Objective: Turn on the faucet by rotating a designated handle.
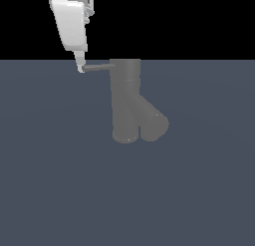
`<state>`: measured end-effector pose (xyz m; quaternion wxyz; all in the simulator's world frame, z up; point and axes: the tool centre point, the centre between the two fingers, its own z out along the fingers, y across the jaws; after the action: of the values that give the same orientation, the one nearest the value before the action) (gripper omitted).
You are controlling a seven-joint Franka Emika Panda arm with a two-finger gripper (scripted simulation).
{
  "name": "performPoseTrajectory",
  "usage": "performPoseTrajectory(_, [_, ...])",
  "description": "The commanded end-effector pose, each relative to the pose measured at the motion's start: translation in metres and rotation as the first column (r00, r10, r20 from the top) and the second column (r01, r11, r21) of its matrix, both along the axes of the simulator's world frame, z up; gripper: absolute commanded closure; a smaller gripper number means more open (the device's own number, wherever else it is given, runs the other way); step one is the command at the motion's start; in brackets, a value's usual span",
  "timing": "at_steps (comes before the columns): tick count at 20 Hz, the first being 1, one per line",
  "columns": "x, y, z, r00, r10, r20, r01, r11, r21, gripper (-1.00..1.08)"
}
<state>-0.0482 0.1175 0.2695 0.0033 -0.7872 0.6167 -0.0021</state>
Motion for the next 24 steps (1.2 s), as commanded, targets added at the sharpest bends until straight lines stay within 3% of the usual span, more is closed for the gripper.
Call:
performPoseTrajectory(1, [-0.004,-0.009,0.0,1.0,-0.005,-0.002,0.005,1.0,-0.002,1.08])
performPoseTrajectory(22, [-0.053,-0.096,0.0,1.0,-0.014,-0.007,0.014,1.0,-0.002,1.08])
performPoseTrajectory(24, [-0.05,-0.08,0.0,1.0,0.01,-0.004,-0.01,1.0,-0.003,1.08])
